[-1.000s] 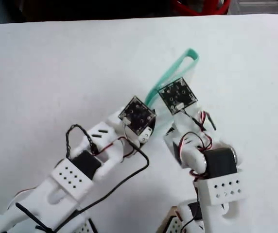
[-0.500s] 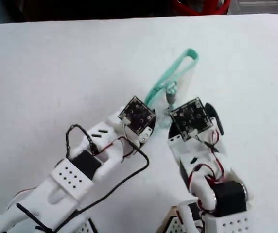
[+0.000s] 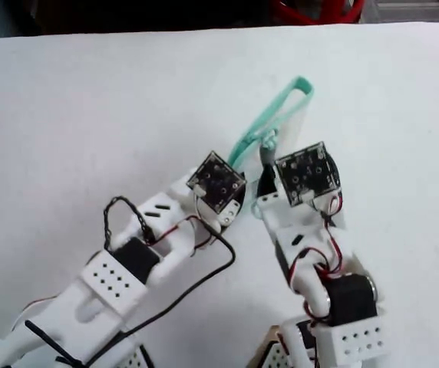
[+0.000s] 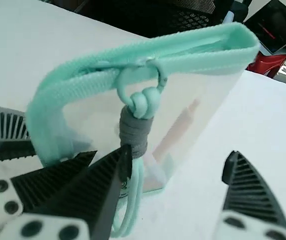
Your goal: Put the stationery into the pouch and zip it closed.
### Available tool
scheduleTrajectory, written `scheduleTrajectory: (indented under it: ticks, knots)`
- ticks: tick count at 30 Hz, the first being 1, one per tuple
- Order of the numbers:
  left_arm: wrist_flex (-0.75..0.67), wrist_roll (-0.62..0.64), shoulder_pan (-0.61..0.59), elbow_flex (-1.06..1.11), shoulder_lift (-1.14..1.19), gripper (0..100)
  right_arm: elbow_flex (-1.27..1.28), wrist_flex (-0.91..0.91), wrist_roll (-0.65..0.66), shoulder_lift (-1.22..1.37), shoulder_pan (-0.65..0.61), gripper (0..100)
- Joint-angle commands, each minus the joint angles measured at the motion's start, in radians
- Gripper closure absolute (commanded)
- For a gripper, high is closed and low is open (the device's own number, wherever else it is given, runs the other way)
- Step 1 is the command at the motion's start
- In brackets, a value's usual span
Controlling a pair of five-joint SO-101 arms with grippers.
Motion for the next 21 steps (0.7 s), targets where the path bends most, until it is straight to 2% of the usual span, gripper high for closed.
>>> scheduleTrajectory:
  ticks: [1,8,13,16,20,21]
  knots:
    - [-0.012,0.011,-0.013,-0.002,0.01,98,-0.008,-0.081,-0.051,0.036,-0.005,71.4]
    - [-0.012,0.011,-0.013,-0.003,0.01,98,0.025,-0.162,-0.064,0.047,-0.076,71.5]
    - [-0.012,0.011,-0.013,-0.003,0.01,98,0.031,-0.17,-0.066,0.047,-0.077,72.1]
    - [-0.012,0.011,-0.013,-0.003,0.01,98,0.044,-0.191,-0.063,0.047,-0.073,80.7]
    - [-0.012,0.011,-0.012,-0.002,0.01,98,0.103,-0.278,-0.063,0.045,-0.073,99.2]
    - [-0.012,0.011,-0.012,-0.002,0.01,98,0.115,-0.291,-0.061,0.039,-0.068,97.4]
